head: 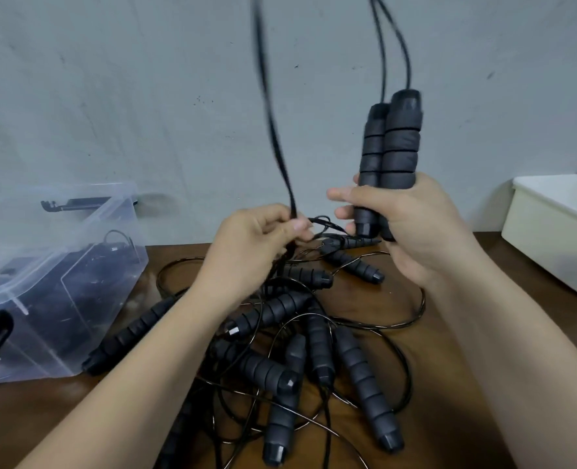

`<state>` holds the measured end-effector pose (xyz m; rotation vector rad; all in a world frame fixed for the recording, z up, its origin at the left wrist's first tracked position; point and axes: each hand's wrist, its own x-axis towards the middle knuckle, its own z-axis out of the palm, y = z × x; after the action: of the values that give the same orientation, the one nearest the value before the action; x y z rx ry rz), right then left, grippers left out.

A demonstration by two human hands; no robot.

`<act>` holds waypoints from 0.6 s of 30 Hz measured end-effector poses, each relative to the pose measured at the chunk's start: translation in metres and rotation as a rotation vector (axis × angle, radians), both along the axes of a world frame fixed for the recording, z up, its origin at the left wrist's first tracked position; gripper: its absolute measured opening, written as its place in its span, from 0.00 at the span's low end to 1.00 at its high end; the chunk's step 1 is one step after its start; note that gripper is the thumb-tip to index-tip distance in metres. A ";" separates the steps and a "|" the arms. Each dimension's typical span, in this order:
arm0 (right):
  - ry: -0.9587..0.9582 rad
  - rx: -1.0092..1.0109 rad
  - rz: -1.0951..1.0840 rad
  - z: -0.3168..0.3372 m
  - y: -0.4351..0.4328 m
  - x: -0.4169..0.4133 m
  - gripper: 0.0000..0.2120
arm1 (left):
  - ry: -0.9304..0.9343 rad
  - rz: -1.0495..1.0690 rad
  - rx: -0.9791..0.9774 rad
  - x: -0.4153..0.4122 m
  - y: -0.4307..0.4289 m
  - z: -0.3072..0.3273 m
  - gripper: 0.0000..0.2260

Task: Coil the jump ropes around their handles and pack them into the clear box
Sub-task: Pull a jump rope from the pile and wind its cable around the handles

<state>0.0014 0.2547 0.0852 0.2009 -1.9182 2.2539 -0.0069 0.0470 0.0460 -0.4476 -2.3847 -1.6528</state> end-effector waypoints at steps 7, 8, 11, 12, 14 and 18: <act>-0.052 0.190 0.203 -0.028 -0.030 -0.003 0.13 | -0.034 -0.024 0.353 0.015 -0.017 0.032 0.08; -0.041 0.195 0.200 -0.032 -0.034 -0.002 0.14 | -0.045 -0.038 0.376 0.018 -0.018 0.035 0.09; -0.012 0.183 0.202 -0.040 -0.044 0.001 0.13 | -0.057 -0.046 0.437 0.022 -0.016 0.037 0.08; 0.003 0.189 0.197 -0.042 -0.046 0.002 0.13 | -0.066 -0.044 0.456 0.022 -0.016 0.038 0.07; 0.034 0.208 0.170 -0.043 -0.047 0.003 0.12 | -0.097 -0.056 0.503 0.022 -0.015 0.037 0.06; 0.082 0.209 0.122 -0.044 -0.047 0.003 0.11 | -0.111 -0.101 0.618 0.021 -0.009 0.033 0.05</act>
<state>0.0047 0.2081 0.0413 0.4430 -2.1490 2.0773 0.0136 0.0378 0.0790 -0.3672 -1.7895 -2.3772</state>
